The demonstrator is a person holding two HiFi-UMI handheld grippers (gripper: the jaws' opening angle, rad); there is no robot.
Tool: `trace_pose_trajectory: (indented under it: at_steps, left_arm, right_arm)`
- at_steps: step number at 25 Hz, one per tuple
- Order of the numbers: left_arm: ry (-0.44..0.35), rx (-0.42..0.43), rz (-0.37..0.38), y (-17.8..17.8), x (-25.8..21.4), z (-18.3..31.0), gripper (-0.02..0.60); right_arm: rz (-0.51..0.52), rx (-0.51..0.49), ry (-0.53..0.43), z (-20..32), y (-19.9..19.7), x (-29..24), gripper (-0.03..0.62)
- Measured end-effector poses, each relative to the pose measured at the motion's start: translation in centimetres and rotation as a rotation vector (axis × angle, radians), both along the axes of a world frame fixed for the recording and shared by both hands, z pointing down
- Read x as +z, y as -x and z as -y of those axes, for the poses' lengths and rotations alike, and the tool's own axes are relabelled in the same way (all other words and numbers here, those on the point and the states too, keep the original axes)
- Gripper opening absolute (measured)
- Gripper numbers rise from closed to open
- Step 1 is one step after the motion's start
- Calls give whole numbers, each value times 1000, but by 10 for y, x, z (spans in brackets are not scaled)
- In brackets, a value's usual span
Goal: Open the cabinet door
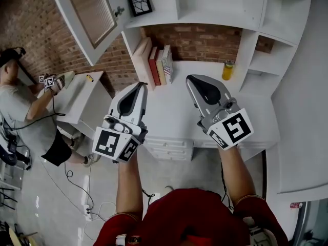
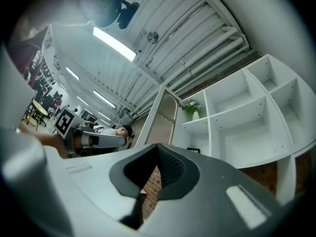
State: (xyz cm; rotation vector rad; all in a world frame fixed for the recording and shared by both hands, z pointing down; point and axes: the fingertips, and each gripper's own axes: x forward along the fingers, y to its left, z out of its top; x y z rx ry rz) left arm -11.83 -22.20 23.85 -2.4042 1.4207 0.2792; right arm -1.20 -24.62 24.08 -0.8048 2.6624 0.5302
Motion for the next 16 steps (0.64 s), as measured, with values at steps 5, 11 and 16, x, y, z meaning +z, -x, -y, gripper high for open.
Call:
trace_pose_trajectory:
  at_steps: [5, 11, 16]
  left_arm:
    - [4, 13, -22, 13, 3, 2, 6]
    - [2, 23, -39, 25, 3, 7, 6]
    - [8, 34, -51, 39, 5, 9, 6]
  right_arm:
    - [-14, 11, -4, 1, 10, 0, 12]
    - [-31, 25, 3, 5, 18, 2, 12]
    - [-38, 38, 7, 6, 29, 2, 12]
